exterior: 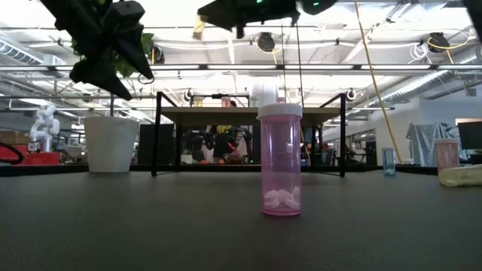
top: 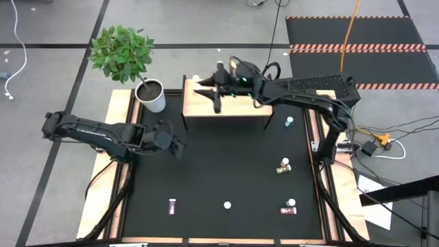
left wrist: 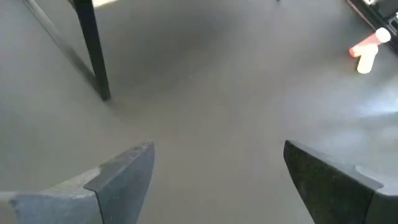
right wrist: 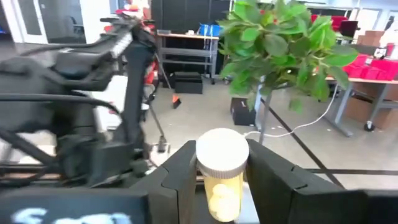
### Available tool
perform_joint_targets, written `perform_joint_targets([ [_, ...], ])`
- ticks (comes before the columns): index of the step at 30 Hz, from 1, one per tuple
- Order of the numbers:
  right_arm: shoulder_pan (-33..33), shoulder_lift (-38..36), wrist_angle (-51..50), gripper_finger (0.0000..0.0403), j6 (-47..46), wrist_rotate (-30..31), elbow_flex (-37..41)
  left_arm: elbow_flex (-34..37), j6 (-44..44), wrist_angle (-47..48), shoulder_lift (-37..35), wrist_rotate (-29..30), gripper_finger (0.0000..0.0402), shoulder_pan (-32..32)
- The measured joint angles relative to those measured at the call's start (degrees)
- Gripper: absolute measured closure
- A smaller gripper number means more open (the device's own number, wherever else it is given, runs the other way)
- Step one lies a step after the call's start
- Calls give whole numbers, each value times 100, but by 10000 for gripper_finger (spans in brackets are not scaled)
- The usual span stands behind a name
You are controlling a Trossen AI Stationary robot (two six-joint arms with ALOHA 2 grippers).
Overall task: Pick and place medicine bottles onto shelf by color
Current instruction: Put the bottom yellow pill bottle on the shelf aligned with the other yellow pill bottle
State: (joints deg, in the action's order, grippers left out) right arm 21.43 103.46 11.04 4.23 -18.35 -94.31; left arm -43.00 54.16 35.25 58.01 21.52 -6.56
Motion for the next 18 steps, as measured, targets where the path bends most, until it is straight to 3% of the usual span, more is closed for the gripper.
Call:
perform_joint_targets([
  [4,172,637,-141,287,144,18,-674,0,-27,-25,9,-1,46,151],
  [8,257,999,-155,287,102,44,-716,0,-180,-27,6,1,46,284],
  [14,331,1538,-359,286,62,624,-699,4,-1510,136,6,101,46,848],
  [18,379,1735,-348,286,-88,651,-708,4,-2222,194,4,78,46,1337],
])
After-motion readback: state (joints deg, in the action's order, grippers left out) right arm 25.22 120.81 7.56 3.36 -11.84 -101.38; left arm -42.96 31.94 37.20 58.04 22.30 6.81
